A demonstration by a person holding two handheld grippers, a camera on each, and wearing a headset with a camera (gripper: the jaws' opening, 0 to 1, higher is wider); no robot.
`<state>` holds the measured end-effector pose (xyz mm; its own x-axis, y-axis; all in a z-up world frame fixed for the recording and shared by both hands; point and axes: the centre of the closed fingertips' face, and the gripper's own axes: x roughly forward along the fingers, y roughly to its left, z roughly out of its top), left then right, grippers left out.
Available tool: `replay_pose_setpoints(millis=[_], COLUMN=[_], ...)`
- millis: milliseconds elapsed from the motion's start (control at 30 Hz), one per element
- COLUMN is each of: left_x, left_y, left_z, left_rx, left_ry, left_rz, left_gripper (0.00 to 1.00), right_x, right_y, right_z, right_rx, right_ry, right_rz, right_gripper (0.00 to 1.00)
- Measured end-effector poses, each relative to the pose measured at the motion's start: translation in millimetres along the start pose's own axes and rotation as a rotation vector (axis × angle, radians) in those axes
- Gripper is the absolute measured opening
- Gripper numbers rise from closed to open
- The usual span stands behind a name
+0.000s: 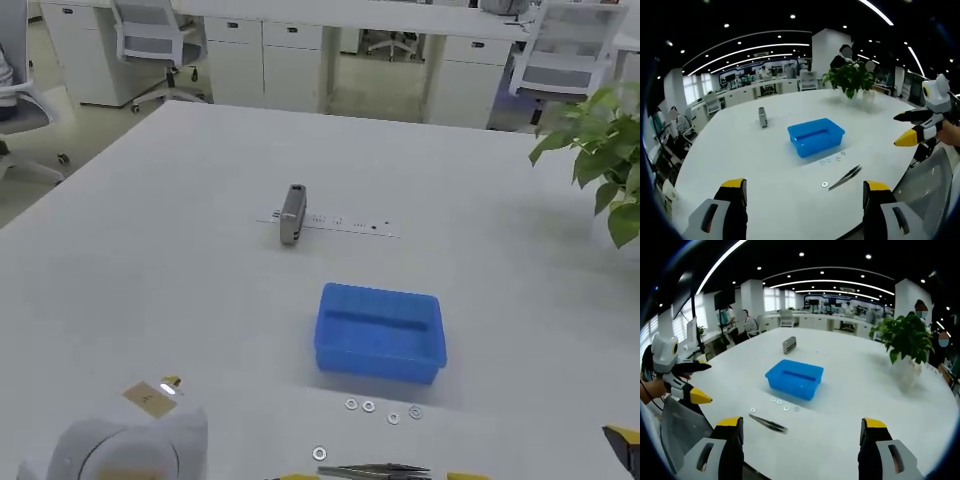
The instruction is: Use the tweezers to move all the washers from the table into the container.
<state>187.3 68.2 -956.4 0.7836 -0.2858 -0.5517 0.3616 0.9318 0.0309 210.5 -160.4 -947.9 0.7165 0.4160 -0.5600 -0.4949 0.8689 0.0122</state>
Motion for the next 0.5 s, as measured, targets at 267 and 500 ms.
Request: replay_pose_setpoints(millis=[267,500], left_x=[0.0,1.9], left_y=[0.5,0.3], left_z=[0.6,1.4], left_rx=[0.001,-0.002], left_ry=[-0.002,-0.004], left_rz=[-0.003,-0.008], left_gripper=[0.99,0.99], right_x=[2.0,3.5], right_y=[2.1,2.7], right_z=[-0.1,-0.5], right_rx=[-0.012,-0.015], right_ry=[0.011,0.016], right_rz=[0.005,0.008], right_gripper=[0.96,0.96])
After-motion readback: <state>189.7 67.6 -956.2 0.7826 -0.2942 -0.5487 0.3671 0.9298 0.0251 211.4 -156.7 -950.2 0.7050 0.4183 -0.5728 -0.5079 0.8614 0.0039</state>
